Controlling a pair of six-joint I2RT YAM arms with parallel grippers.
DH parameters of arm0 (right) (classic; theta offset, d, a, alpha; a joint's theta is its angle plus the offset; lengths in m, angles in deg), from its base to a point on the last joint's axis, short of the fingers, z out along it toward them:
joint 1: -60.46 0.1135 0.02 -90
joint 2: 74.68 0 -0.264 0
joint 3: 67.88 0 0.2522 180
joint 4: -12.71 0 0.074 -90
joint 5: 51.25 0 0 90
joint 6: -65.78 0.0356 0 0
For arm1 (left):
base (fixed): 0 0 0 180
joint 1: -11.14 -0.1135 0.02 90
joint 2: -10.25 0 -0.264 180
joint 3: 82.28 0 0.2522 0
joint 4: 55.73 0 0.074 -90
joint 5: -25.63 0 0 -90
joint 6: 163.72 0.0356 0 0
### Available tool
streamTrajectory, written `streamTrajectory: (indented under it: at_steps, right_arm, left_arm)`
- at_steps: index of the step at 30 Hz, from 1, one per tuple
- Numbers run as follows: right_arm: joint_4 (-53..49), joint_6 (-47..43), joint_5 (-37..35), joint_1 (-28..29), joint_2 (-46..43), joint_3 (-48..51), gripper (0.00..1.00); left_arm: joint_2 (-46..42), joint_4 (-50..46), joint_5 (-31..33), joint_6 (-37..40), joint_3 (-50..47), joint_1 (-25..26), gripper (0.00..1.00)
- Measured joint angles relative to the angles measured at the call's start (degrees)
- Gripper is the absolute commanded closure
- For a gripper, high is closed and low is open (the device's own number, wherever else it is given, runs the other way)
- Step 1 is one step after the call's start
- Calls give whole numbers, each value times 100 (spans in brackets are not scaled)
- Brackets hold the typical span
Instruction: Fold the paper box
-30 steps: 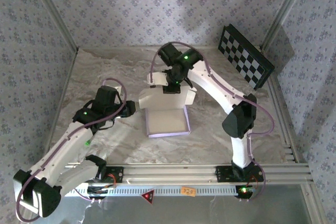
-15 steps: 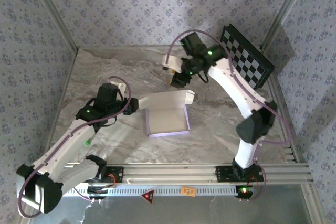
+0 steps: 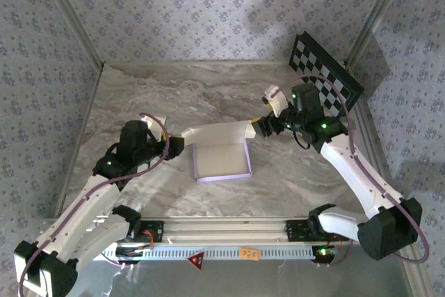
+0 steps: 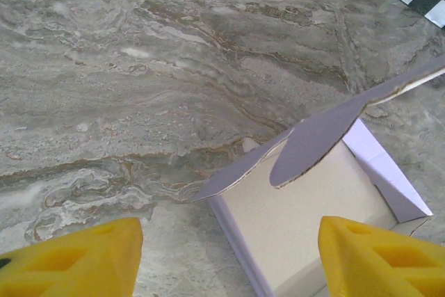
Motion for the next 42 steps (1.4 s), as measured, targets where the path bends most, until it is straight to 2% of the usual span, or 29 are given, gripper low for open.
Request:
streamTrajectory:
  at_steps: [4,12,20,25,34,42]
  right_arm:
    - [518,330,269,-352,-214,763,30]
    - [1659,79,828,-466,-177,1836,27]
    - [2433,-420,1349,-433,625,1930,35]
    - [2592,-590,1596,-409,859,1902,51]
    - [2686,-713,1749,-385,916,1827,69]
    - [2658,-752,1799,-345,916,1757,87]
  left_arm:
    - [-68,227,-72,85,-334,0,32]
    - [166,791,-310,157,-612,0,36]
    - [846,1239,-514,234,-601,0,51]
    - [1115,1331,-581,251,-459,0,61]
    - [1335,1545,-682,203,-361,-7,79]
    - [1342,1574,-743,205,-354,-7,88]
